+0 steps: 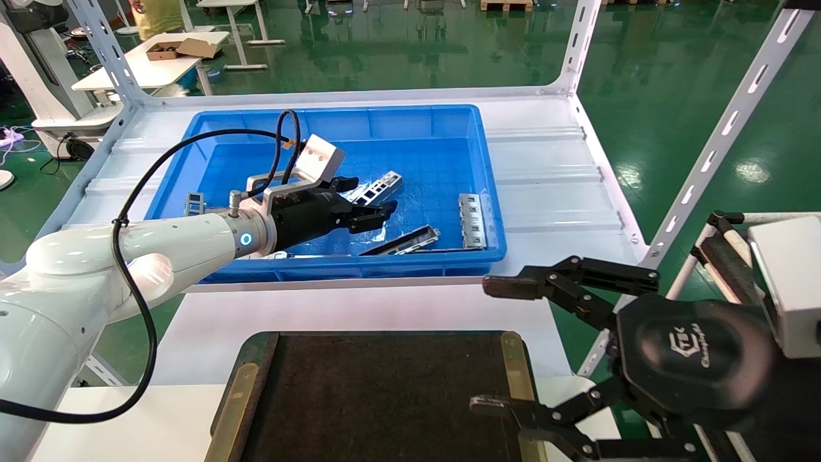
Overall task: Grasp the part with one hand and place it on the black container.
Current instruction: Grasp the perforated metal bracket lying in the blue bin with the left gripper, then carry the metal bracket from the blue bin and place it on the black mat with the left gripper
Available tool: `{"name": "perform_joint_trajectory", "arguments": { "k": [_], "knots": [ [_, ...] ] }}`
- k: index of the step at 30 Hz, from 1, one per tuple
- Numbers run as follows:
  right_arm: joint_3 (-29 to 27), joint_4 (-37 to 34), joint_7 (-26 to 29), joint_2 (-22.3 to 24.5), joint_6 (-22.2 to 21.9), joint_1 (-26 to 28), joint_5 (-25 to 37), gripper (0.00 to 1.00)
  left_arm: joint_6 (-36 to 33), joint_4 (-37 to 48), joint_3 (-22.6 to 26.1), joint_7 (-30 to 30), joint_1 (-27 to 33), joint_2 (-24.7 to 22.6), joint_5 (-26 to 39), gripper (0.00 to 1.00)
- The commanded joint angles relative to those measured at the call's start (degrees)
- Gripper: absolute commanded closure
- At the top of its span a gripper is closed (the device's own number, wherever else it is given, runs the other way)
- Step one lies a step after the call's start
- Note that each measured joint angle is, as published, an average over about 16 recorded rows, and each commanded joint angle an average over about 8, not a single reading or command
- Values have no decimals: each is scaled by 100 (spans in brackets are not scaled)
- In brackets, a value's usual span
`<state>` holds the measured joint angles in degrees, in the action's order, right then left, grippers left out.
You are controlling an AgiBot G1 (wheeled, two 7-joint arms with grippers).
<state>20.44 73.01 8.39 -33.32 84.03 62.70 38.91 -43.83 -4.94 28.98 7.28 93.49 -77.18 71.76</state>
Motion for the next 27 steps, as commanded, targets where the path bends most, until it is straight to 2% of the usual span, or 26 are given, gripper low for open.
{"name": "perform_joint_trajectory", "arguments": {
  "k": [1,15,27],
  "knots": [
    [0,0,0,0,0,0,0,100,10,27,10,12,-1,1,-7,100],
    [1,0,-1,1,-1,0,-1,100,-45,152,-1,127,-53,60,-96,100],
    [3,0,-1,1,-1,1,-2,100,-694,142,-19,425,83,277,-147,100]
  ]
}}
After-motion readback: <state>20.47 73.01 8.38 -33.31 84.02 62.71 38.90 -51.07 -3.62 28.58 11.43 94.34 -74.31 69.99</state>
